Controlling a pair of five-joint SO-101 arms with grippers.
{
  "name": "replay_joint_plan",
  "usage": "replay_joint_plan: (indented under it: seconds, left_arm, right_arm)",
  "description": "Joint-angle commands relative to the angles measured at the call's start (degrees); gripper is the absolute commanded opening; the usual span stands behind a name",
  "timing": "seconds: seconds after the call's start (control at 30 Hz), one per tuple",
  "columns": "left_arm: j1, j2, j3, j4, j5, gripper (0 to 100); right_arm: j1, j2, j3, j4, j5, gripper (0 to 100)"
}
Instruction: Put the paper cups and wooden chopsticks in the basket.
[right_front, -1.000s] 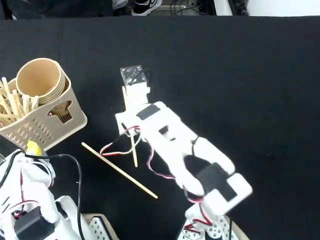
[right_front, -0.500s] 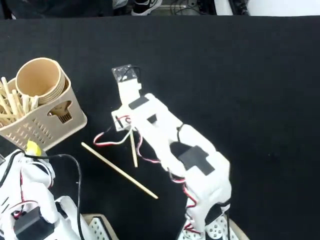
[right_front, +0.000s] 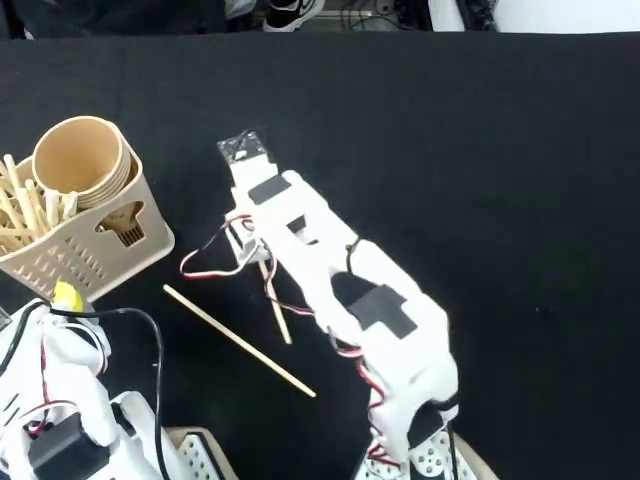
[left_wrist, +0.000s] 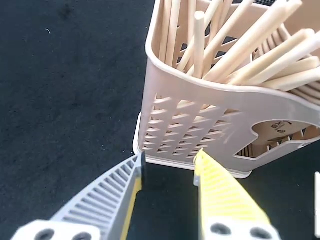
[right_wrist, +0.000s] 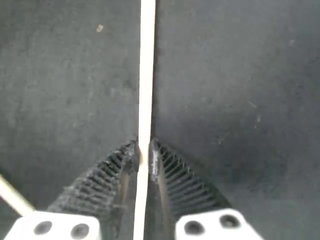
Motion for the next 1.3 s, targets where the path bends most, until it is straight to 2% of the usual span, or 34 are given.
replay_joint_plan:
  seconds: [0.0, 0.13, 0.27, 0.37, 0.5, 0.63, 0.77, 0.87, 1.13, 1.27]
  left_arm:
    - [-1.10, -0.26, -0.22, 0.09, -0.09, 17]
    - [-1.10, -0.26, -0.22, 0.18, -0.09, 17]
    - [-1.19, -0.26, -0.22, 0.18, -0.18, 17]
    - [-3.74, -0.35, -0.22, -0.18, -0.18, 17]
    - [-6.29, -0.35, -0.66, -0.18, -0.18, 18]
    - [-5.93, -0.35, -0.57, -0.18, -0.18, 18]
    - [-5.93, -0.35, -0.40, -0.18, -0.26, 18]
    - [-5.93, -0.35, -0.31, -0.18, -0.26, 18]
    - [-5.85, -0.35, -0.22, 0.18, -2.99, 17]
    - [-5.85, -0.35, -0.22, 0.18, -2.99, 17]
  right_arm:
    - [2.90, -13.23, 2.07, 3.08, 0.18, 1.1]
    - [2.29, -31.78, 8.48, 3.25, 0.18, 1.1]
    - [-4.13, -51.56, 12.70, -4.22, -0.09, 1.1]
    - [-11.08, -63.34, 18.86, -19.52, -2.11, 1.1]
    - [-17.76, -70.20, 29.05, -48.62, 1.14, 1.1]
    - [-21.71, -65.54, 36.35, -75.43, 9.05, 1.1]
    - [-23.38, -54.20, 35.30, -91.16, 10.64, 1.1]
    - [-24.88, -44.62, 28.79, -100.66, 10.90, 1.1]
    - [-24.88, -16.57, 1.71, -103.30, 10.99, 1.2]
    - [-24.70, -8.48, -4.44, -103.21, 11.78, 1.2]
